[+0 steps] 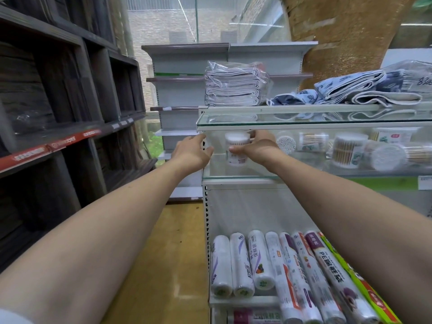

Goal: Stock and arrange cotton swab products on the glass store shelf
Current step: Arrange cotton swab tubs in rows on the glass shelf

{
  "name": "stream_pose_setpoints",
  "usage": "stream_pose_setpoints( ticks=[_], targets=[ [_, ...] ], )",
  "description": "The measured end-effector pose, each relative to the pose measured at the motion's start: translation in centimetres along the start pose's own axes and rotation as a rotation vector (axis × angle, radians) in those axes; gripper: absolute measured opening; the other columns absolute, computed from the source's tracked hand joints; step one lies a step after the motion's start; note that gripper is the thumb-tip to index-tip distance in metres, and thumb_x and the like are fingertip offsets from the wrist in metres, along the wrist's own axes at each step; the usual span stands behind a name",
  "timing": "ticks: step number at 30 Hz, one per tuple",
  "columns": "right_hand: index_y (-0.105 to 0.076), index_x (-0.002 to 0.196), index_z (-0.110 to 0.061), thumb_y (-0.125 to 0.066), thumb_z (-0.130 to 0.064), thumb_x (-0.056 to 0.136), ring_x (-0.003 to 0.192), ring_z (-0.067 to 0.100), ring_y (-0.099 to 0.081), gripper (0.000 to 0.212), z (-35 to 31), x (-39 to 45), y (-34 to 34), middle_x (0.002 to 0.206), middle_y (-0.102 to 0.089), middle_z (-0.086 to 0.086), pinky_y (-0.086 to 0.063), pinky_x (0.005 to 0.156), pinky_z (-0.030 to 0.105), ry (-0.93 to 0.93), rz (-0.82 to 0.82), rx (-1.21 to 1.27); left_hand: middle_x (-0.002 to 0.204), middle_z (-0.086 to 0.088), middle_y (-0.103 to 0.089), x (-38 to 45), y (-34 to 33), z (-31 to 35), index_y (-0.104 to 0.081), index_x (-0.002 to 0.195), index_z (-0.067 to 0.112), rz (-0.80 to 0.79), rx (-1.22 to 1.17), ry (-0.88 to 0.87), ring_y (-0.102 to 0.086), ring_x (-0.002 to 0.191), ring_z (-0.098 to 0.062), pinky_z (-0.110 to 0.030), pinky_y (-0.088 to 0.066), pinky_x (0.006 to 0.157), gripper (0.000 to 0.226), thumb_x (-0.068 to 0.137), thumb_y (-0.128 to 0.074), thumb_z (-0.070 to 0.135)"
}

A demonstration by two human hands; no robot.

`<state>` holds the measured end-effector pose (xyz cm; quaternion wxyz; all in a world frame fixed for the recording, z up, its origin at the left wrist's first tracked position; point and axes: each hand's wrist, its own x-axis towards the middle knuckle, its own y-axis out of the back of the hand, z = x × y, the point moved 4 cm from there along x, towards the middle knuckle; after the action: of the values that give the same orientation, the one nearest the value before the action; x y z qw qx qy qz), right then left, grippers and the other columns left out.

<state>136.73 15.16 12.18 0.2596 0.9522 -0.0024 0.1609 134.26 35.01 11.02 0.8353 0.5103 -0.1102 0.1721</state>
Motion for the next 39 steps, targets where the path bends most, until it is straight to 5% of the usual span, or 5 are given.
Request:
stream_pose_setpoints(
  ticks=[5, 12, 22, 30, 39],
  targets=[
    [-0.065, 0.120, -0.016, -0.077, -0.008, 0.081, 0.098, 0.018, -0.066, 0.042, 0.2, 0.5, -0.1, 0.108, -0.069, 0.001, -0.051, 0.072, 0.022, 0.030, -0.089, 0.112, 0.160, -0.005, -0.038, 0.5, -0.2, -0.9, -0.035, 0.156, 0.028, 0.005, -0.035, 0.024, -0.031, 0.147, -0.031, -0.047, -0.033, 0.118, 0.061, 0.099, -0.050, 0.047],
    [-0.063, 0.129, -0.013, -0.086, -0.021, 0.077, 0.099, 0.019, -0.070, 0.057, 0.5, 1.2, -0.8, 0.110, -0.072, 0.010, -0.055, 0.089, 0.030, 0.068, -0.102, 0.145, 0.158, -0.006, -0.039, 1.3, -0.2, -1.8, -0.036, 0.155, 0.027, 0.011, -0.015, 0.032, -0.033, 0.146, -0.031, -0.046, -0.033, 0.118, 0.062, 0.099, -0.049, 0.049],
    [-0.072, 0.109, -0.007, -0.086, -0.038, 0.075, 0.101, 0.019, -0.068, 0.048, 0.4, 4.0, -2.6, 0.109, -0.071, 0.007, -0.056, 0.093, 0.035, 0.094, -0.065, 0.020, 0.159, -0.006, -0.040, 2.4, -0.5, -2.9, -0.036, 0.155, 0.024, 0.003, -0.018, 0.009, -0.033, 0.147, -0.032, -0.049, -0.033, 0.119, 0.067, 0.096, -0.050, 0.051],
    [-0.056, 0.064, -0.017, -0.079, -0.040, 0.083, 0.069, 0.010, -0.053, 0.037, 0.6, 5.5, -3.7, 0.069, -0.054, -0.003, -0.038, 0.055, 0.019, 0.053, -0.062, -0.041, 0.158, -0.009, -0.040, 3.1, -1.0, -4.2, -0.035, 0.156, 0.021, -0.004, 0.004, -0.001, -0.031, 0.148, -0.034, -0.050, -0.031, 0.119, 0.066, 0.098, -0.048, 0.049],
    [-0.065, 0.076, -0.012, -0.080, -0.034, 0.082, 0.082, 0.016, -0.062, 0.027, 0.6, 7.0, -5.4, 0.081, -0.065, 0.002, -0.054, 0.082, 0.035, 0.063, -0.035, -0.025, 0.157, -0.010, -0.040, 3.7, -1.2, -5.6, -0.035, 0.156, 0.021, -0.016, -0.002, 0.007, -0.032, 0.146, -0.036, -0.051, -0.031, 0.118, 0.064, 0.099, -0.046, 0.048]
  ],
)
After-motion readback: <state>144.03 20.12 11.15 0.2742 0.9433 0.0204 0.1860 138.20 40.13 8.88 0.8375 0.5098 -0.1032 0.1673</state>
